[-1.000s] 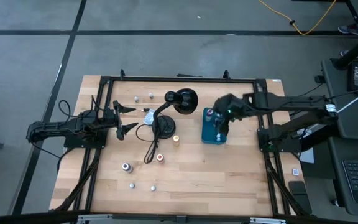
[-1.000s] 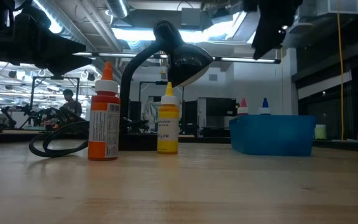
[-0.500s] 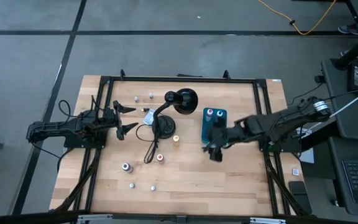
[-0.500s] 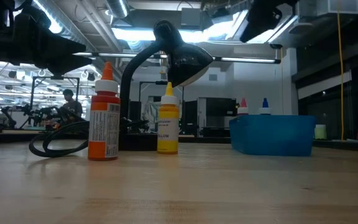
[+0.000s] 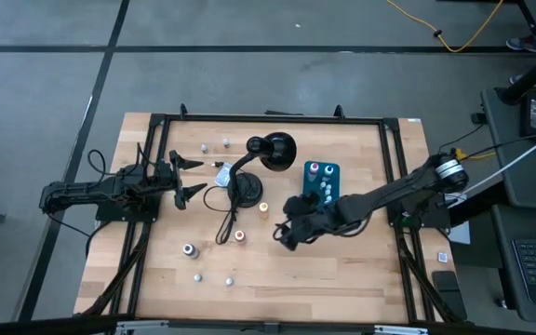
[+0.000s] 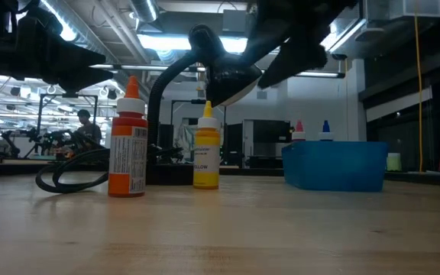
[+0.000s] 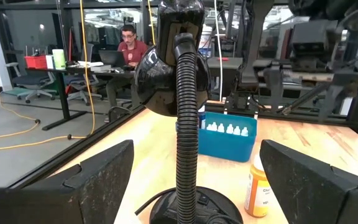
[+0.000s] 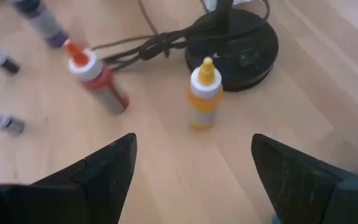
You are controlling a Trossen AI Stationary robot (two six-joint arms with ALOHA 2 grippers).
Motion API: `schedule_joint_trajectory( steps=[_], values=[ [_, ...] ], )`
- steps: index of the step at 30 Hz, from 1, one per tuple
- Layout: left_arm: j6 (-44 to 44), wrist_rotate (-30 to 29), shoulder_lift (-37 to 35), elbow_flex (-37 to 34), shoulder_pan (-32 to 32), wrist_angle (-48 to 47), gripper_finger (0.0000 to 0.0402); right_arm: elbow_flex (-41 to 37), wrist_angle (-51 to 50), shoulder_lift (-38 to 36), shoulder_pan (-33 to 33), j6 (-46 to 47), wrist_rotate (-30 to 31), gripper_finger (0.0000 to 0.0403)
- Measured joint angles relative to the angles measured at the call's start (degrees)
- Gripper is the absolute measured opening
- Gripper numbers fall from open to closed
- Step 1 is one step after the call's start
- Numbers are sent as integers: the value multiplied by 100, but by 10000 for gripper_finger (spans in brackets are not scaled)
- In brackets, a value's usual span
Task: Pick & Place food coloring
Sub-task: Put the large yellow food coloring bottle into the blue bin
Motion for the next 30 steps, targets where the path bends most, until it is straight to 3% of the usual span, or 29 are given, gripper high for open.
schedule_joint_trajectory(
  steps=[5, 14, 30],
  values=[
    [2, 0, -2, 0, 0, 0, 345, 0, 538, 428, -139, 226, 270, 317],
    [2, 0, -2, 2, 0, -2, 345, -3, 1054, 957, -260, -250, 1015, 317],
    [0, 0, -2, 0, 0, -2, 345, -4, 1293, 1067, -420, -553, 932, 317]
  ],
)
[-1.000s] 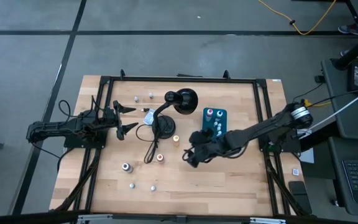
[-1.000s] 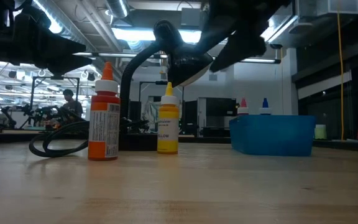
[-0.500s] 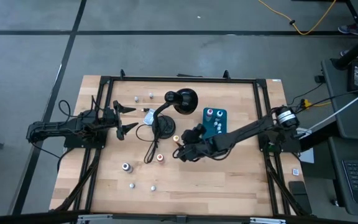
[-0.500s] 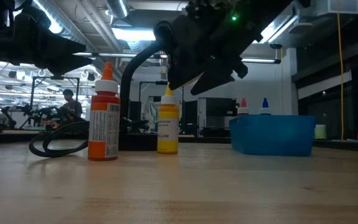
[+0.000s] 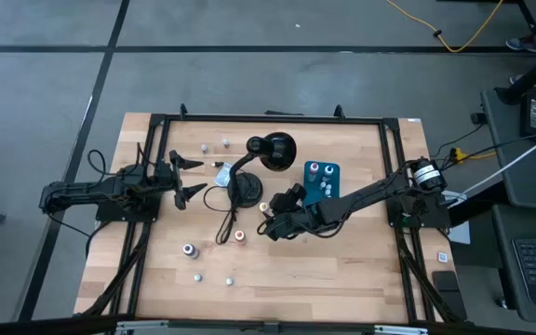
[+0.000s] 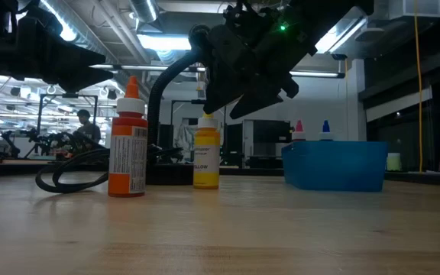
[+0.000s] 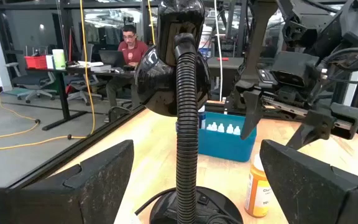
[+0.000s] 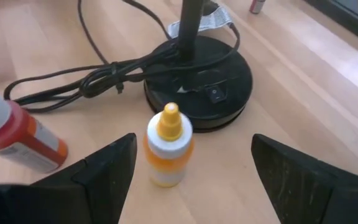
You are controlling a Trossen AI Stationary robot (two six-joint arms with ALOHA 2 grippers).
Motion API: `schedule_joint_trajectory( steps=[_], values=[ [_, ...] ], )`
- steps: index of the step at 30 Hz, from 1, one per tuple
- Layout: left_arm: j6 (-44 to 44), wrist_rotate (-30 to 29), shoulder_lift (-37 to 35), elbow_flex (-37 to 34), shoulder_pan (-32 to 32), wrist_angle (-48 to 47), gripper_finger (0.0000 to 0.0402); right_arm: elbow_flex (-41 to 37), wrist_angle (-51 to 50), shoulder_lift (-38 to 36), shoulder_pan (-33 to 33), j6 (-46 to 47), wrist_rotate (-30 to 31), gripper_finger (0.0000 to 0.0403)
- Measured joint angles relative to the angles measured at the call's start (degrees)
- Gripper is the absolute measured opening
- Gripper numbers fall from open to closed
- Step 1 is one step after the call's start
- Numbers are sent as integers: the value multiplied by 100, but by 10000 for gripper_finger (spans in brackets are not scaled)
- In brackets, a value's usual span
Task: Pick & Place food coloring
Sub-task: Put the large yellow food coloring bottle into the blue bin
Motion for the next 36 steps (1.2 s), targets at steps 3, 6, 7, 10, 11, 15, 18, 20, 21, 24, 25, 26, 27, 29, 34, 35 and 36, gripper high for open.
schedule_joint_trajectory(
  steps=[3, 6, 7, 10, 11, 15, 18, 20, 21, 24, 25, 26, 27, 29, 34, 35, 36],
  values=[
    [1, 0, 1, 1, -1, 1, 345, 0, 33, 25, -40, -58, -50, 317],
    [0, 0, 1, 2, -2, 1, 345, 2, 223, 126, -65, -174, -169, 317],
    [2, 0, 0, 1, 0, 0, 345, 2, 335, 166, -74, -218, -225, 317],
    [2, 0, 2, 0, -2, 0, 345, 2, 507, 276, -89, -325, -302, 317],
    [2, 0, 2, 0, 0, 2, 345, 2, 531, 305, -103, -365, -306, 317],
    [2, 0, 2, 1, -1, 2, 345, 4, 700, 404, -198, -440, -311, 316],
    [0, 0, 0, 0, 0, 2, 345, 2, 743, 415, -229, -476, -386, 309],
    [2, 0, 2, 2, -1, 0, 345, 4, 744, 413, -233, -474, -408, 297],
    [1, 0, 0, 0, -2, 1, 345, 4, 730, 413, -233, -476, -432, 289],
    [2, 0, 0, 1, -2, 1, 345, 4, 718, 413, -237, -493, -517, 256],
    [2, 0, 1, 0, -2, 1, 345, 4, 703, 413, -239, -486, -548, 244],
    [1, 0, 0, 0, 0, 2, 345, 4, 691, 413, -239, -472, -555, 231],
    [0, 0, 0, 0, 0, 2, 345, 4, 689, 413, -239, -473, -555, 217],
    [1, 0, 1, 0, -2, 1, 345, 4, 689, 413, -237, -518, -555, 189],
    [0, 0, 2, 1, -1, 0, 345, 7, 717, 407, -209, -639, -553, 126],
    [0, 0, 0, 0, -2, 2, 345, 7, 726, 401, -191, -719, -553, 121],
    [2, 0, 1, 0, -2, 1, 345, 7, 722, 390, -174, -756, -552, 121]
  ],
)
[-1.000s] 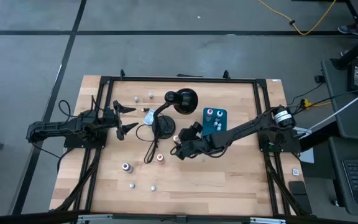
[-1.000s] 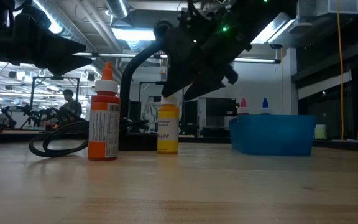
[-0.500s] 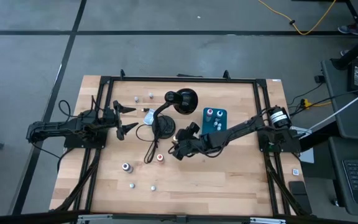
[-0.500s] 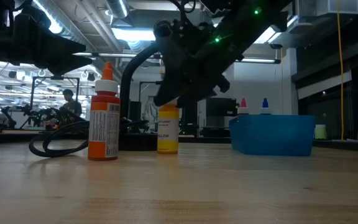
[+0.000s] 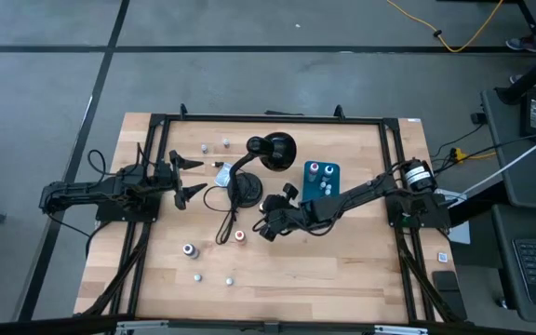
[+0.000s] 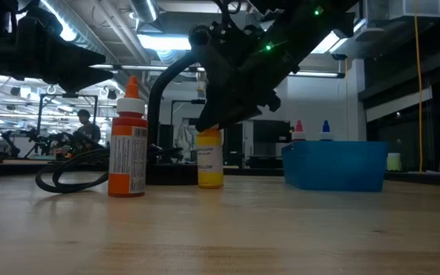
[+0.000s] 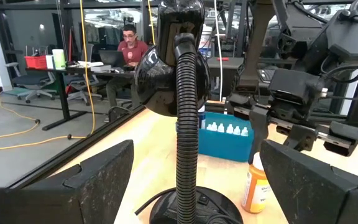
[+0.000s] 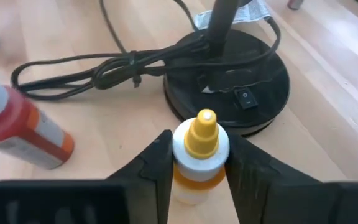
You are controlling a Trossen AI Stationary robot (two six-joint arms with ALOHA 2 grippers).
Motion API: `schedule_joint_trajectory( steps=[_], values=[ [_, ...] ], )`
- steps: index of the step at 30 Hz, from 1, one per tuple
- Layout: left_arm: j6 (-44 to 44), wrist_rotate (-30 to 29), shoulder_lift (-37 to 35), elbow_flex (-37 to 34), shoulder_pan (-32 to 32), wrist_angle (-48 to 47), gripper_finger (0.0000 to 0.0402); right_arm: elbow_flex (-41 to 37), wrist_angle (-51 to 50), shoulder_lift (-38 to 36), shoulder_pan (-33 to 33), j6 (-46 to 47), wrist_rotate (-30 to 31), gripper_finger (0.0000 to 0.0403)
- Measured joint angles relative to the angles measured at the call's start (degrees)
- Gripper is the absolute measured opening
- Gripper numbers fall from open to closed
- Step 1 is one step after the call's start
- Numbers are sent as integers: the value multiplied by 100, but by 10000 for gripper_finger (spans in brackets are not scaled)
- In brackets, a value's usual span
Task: Pick & Place food coloring
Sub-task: Put the large yellow food coloring bottle into the blue bin
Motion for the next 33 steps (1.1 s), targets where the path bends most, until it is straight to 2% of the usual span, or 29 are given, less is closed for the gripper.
schedule_joint_trajectory(
  steps=[10, 21, 33],
  values=[
    [0, 0, 1, 1, 1, 0, 345, -9, -277, -502, 221, 39, -108, 131],
    [0, 0, 0, 1, 2, 1, 345, -1, -2055, -1373, 350, 789, 345, 127],
    [0, 0, -1, 0, 0, 1, 345, -2, -3380, -2202, 566, 1395, 758, 126]
  ],
)
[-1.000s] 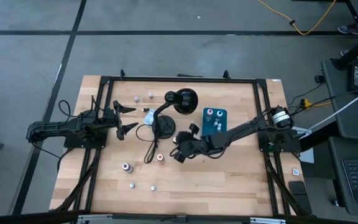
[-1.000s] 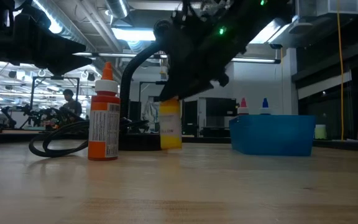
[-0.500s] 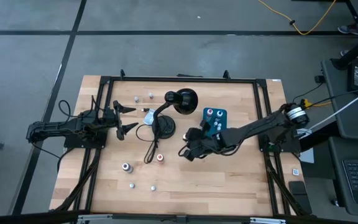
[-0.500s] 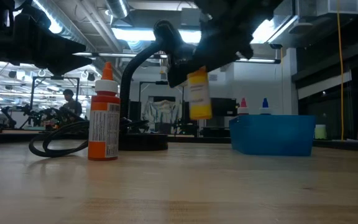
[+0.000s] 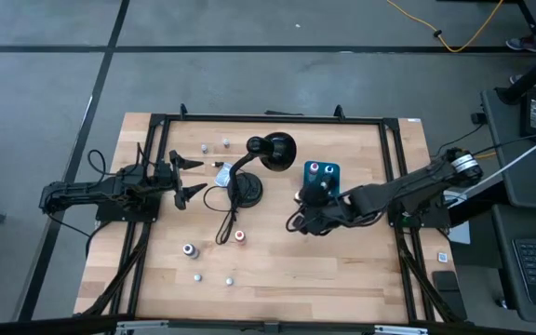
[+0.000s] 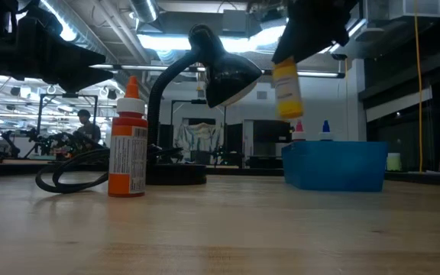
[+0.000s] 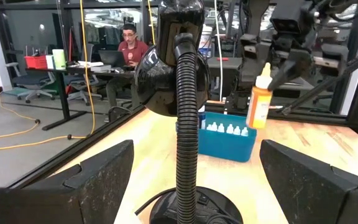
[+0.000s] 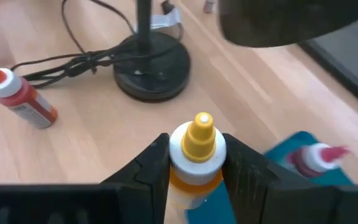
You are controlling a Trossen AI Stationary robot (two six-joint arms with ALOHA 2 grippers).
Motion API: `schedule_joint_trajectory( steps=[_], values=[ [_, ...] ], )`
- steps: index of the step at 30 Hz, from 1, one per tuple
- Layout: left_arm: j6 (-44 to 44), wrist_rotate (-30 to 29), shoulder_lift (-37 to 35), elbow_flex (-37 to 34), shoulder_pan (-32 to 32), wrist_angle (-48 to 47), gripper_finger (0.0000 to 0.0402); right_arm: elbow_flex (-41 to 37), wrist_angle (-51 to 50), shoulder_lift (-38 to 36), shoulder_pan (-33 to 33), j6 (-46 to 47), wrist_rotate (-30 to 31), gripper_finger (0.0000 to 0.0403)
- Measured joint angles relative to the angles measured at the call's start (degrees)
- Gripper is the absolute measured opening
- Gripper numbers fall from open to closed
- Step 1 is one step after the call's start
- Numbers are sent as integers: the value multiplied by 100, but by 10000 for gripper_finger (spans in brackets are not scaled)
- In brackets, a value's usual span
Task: Pick & Place food coloring
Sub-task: Put the large yellow food coloring bottle into the blue bin
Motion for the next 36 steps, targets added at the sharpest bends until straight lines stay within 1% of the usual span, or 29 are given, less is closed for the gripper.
schedule_joint_trajectory(
  steps=[4, 8, 12, 16, 20, 24, 27, 31, 36],
  values=[
    [0, 0, 2, 1, 0, 0, 345, 0, -405, -273, 55, 206, 244, 127],
    [0, 0, 1, 0, 0, -1, 345, 0, -795, -471, 68, 479, 349, 128],
    [0, 0, 2, 0, 0, 0, 345, -20, -976, -547, 53, 687, 530, 128],
    [0, 0, 0, 0, 0, -2, 345, -323, -929, -672, -43, 1060, 677, 128],
    [-1, 0, 1, 1, 0, 0, 345, -969, -427, -853, -139, 1144, 717, 128],
    [0, 0, 0, 2, 2, 0, 345, -1663, 515, -1009, -293, 966, 685, 128],
    [-1, 0, 0, 2, 2, -1, 345, -2116, 1126, -1018, -465, 733, 537, 128],
    [0, 0, 1, 0, 1, -1, 345, -2571, 1897, -1023, -690, 426, 404, 128],
    [0, 0, 1, 1, 2, 0, 345, -2886, 2372, -1025, -945, 278, 229, 128]
  ],
)
